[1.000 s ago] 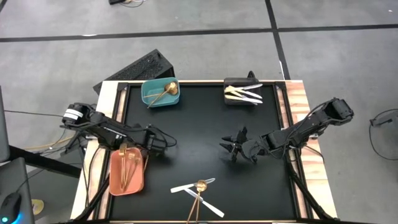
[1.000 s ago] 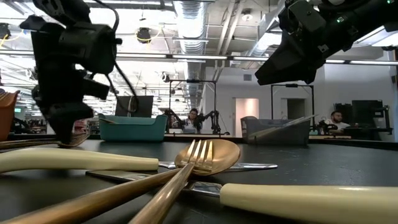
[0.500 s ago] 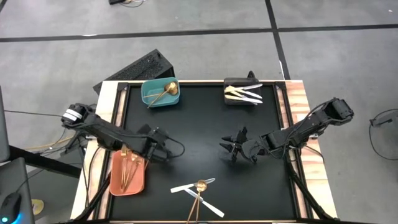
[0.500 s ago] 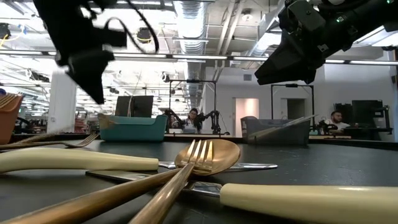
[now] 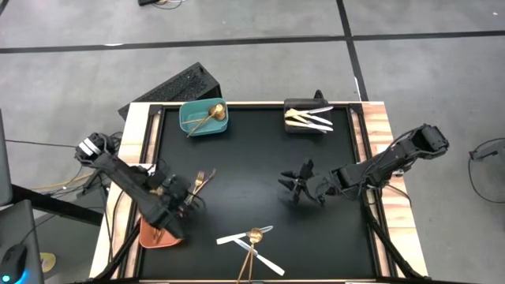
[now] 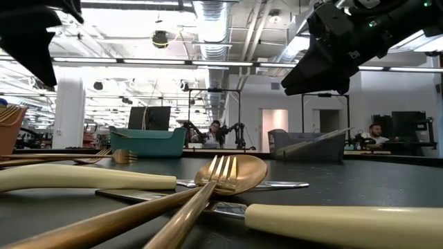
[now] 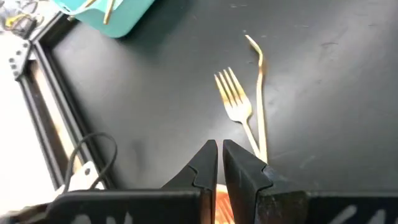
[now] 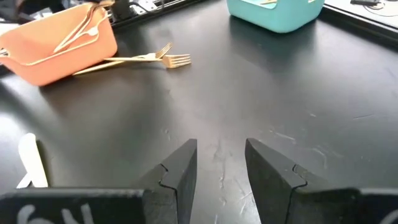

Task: Sort silverware by color (type)
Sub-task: Put the gold fork into the orange bin

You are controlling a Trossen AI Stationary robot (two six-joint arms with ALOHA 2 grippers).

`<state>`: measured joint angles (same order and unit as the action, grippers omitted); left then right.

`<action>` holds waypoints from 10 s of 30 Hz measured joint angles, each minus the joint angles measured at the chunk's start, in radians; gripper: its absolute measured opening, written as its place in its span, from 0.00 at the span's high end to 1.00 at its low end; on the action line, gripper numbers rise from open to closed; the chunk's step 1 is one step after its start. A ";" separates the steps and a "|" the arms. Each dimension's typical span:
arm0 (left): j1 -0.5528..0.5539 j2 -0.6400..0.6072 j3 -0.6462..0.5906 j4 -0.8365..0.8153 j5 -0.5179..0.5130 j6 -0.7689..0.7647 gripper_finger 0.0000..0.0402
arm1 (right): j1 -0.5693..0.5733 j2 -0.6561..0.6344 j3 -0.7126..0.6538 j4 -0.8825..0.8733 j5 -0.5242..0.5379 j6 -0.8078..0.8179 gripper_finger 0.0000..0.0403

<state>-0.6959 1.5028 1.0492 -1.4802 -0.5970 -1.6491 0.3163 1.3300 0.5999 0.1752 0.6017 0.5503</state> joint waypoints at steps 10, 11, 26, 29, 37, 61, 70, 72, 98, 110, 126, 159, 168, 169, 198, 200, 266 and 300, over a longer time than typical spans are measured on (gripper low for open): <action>0.095 0.000 -0.034 0.258 -0.106 0.245 0.87 | -0.008 0.000 0.000 0.044 -0.022 0.000 0.62; 0.119 0.000 -0.051 0.291 -0.098 0.277 0.84 | -0.008 0.000 0.000 0.044 -0.032 0.000 0.62; 0.390 -0.007 -0.393 0.707 0.257 0.523 0.56 | -0.010 0.000 0.000 0.035 -0.054 -0.040 0.62; 0.396 -0.007 -0.394 0.712 0.261 0.529 0.58 | -0.022 0.000 0.000 0.040 -0.055 -0.053 0.62; 0.388 -0.003 -0.394 0.824 0.233 0.624 0.77 | -0.033 0.000 0.001 0.068 -0.082 -0.028 0.62; 0.389 0.002 -0.394 1.318 0.172 0.872 0.99 | -0.025 0.000 0.001 0.070 -0.081 -0.026 0.62; 0.391 0.001 -0.394 1.315 0.167 0.880 0.94 | -0.025 0.000 0.001 0.070 -0.077 -0.026 0.62; 0.391 0.001 -0.394 1.315 0.160 0.880 0.92 | -0.026 0.000 0.001 0.070 -0.077 -0.026 0.62; 0.448 0.040 -0.392 1.440 0.221 1.086 0.75 | -0.031 0.000 0.001 0.094 -0.077 -0.026 0.62; 0.489 0.067 -0.388 1.329 0.328 1.060 0.75 | -0.031 0.000 0.000 0.078 -0.077 -0.026 0.62; 0.489 0.015 -0.330 1.147 0.262 1.108 0.75 | -0.033 0.000 0.000 0.071 -0.078 -0.026 0.62; 0.497 0.013 -0.393 1.105 0.330 1.009 0.98 | -0.037 0.000 0.000 0.065 -0.078 -0.027 0.62; 0.363 -0.062 -0.201 0.653 0.069 0.720 0.99 | -0.044 0.000 0.000 0.064 -0.080 -0.065 0.62; 0.337 -0.074 -0.179 0.582 0.044 0.667 0.99 | -0.047 0.000 0.000 0.065 -0.080 -0.069 0.62; -0.248 -0.126 -0.241 0.210 -0.107 -0.451 0.99 | -0.073 0.000 0.000 0.065 -0.091 -0.061 0.62; -0.248 -0.126 -0.264 0.261 -0.106 -0.449 0.99 | -0.074 0.000 0.000 0.065 -0.091 -0.061 0.62; -0.415 -0.127 -0.235 0.089 0.174 -0.484 1.00 | -0.056 0.000 0.000 0.066 -0.080 -0.026 0.62; -0.244 -0.127 -0.190 0.272 -0.257 -0.181 0.63 | -0.058 0.000 0.000 0.073 -0.081 -0.020 0.62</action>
<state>-0.9396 1.3762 0.8597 -1.2078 -0.8536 -1.8302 0.2585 1.3296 0.6003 0.2479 0.5205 0.5304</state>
